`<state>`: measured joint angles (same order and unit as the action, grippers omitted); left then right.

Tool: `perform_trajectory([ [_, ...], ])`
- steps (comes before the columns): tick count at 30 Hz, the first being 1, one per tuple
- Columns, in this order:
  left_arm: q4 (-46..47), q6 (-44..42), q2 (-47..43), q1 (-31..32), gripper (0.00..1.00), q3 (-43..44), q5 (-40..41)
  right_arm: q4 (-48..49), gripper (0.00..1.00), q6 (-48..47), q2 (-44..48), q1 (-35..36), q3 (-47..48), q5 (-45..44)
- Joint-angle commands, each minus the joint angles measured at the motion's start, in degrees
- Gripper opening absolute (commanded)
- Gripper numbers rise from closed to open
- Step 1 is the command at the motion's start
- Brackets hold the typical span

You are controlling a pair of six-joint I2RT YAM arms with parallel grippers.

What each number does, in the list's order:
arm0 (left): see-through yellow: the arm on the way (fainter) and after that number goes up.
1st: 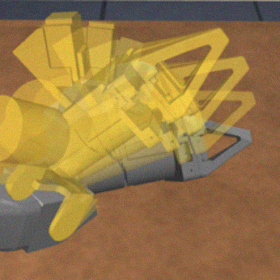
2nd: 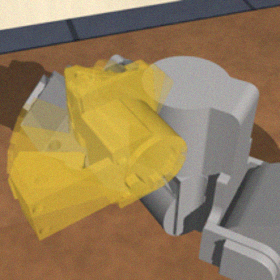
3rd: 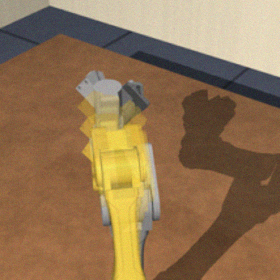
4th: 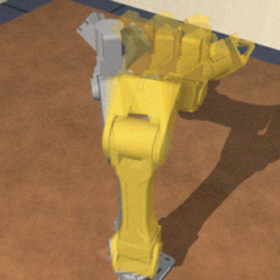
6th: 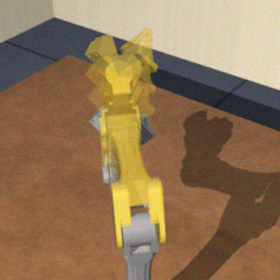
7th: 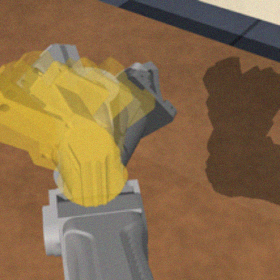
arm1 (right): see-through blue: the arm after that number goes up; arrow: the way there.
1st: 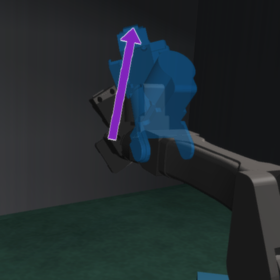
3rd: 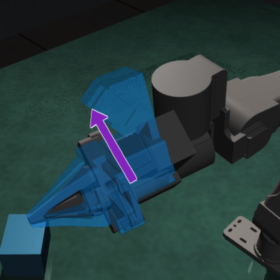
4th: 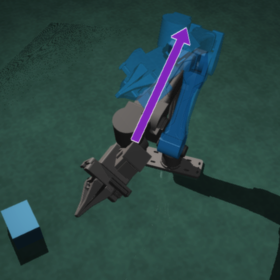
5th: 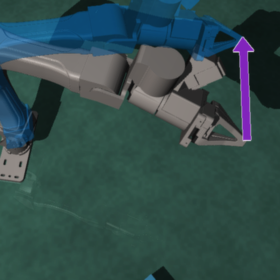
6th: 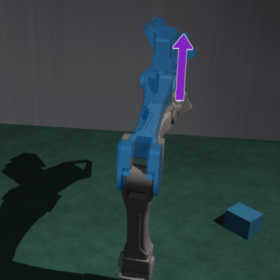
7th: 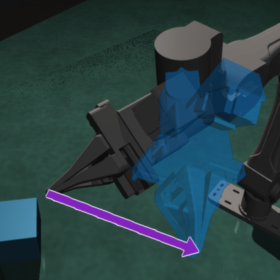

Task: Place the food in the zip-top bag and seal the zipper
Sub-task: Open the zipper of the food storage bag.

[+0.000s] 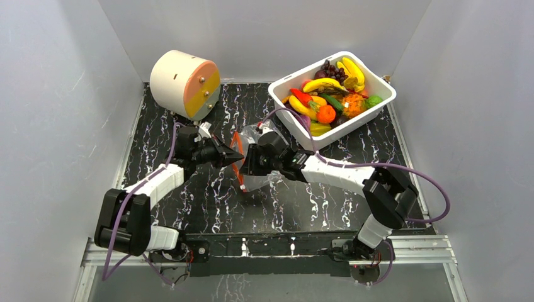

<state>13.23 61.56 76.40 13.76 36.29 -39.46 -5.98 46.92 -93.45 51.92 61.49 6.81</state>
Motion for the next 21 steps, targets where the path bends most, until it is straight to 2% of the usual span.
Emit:
perform_trajectory([
  [1,0.01,0.57,-2.60,0.34,0.00,-0.02,-1.31,1.37,0.17,-0.22,0.57,0.37,3.21,-3.63],
  [3,-1.24,-0.25,-2.94,0.32,0.00,0.15,-0.93,0.99,0.00,-0.95,1.46,0.31,2.86,-5.20],
  [4,-2.30,-0.90,-3.12,0.37,0.00,0.48,-0.58,0.90,0.00,-1.34,2.08,0.37,2.54,-5.83],
  [5,-3.44,-1.51,-3.30,0.32,0.05,0.83,-0.38,0.96,0.00,-1.61,2.71,0.37,2.17,-6.36],
  [9,-9.53,-5.56,-3.81,0.38,0.39,3.99,0.84,1.75,0.00,-2.50,5.51,0.31,0.36,-7.72],
  [11,-14.08,-8.51,-4.40,0.38,0.49,6.35,2.62,2.45,0.00,-2.78,6.91,0.37,-0.76,-8.21],
  [17,-28.17,-17.83,-7.02,0.38,0.58,12.97,11.64,5.18,0.00,-3.58,12.10,0.37,-4.40,-9.80],
  [21,-30.80,-20.08,-7.70,0.37,0.60,14.72,14.23,6.83,0.00,-4.60,14.16,0.36,-5.79,-8.58],
])
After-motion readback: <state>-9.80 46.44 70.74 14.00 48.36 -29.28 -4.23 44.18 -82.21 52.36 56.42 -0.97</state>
